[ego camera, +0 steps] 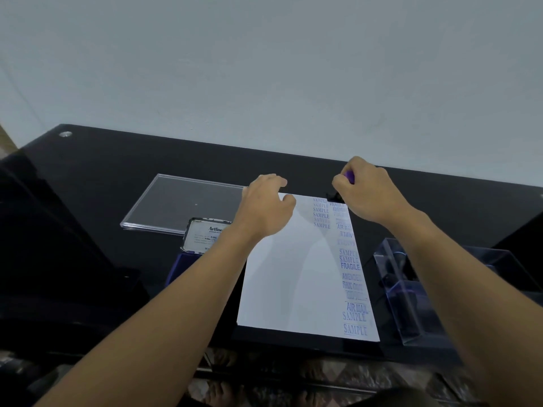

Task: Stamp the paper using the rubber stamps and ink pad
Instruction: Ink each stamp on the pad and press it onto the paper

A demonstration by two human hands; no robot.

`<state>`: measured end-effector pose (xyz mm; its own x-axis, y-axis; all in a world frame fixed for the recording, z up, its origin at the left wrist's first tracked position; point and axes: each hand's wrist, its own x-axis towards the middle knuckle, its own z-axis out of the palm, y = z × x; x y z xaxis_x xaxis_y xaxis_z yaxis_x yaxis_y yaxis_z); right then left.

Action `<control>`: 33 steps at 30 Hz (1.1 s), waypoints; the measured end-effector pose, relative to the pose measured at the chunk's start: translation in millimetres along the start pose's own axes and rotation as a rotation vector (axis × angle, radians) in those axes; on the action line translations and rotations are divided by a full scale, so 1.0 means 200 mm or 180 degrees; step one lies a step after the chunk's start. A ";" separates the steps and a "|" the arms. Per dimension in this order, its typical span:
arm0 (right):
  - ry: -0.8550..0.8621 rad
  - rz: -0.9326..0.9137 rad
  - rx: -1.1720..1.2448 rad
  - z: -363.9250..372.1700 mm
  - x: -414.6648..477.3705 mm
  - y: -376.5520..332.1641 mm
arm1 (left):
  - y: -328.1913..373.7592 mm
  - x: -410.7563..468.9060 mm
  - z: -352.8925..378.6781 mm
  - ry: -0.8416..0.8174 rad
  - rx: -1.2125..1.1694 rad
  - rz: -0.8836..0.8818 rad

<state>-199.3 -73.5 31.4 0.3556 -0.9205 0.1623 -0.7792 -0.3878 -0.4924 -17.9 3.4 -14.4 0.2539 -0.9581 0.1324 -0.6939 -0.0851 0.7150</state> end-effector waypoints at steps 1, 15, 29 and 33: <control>-0.0015 -0.0017 -0.0001 0.00 -0.01 -0.02 | 0.00 -0.01 -0.02 0.0028 0.0025 0.0006; -0.0644 -0.0271 0.0256 0.27 -0.29 -0.39 | -0.31 -0.34 -0.33 0.0242 0.0365 -0.0352; -0.1175 -0.0885 0.0156 0.52 -0.43 -0.69 | -0.71 -0.59 -0.47 0.0469 0.0803 -0.0814; -0.1133 -0.1113 -0.0086 0.58 -0.43 -0.74 | -0.79 -0.61 -0.44 0.0543 0.0913 -0.0797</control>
<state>-55.0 69.4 -8.9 0.7484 -0.6632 0.0095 -0.5933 -0.6758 -0.4374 120.0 156.8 -82.8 0.5299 -0.8412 0.1079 -0.7501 -0.4055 0.5224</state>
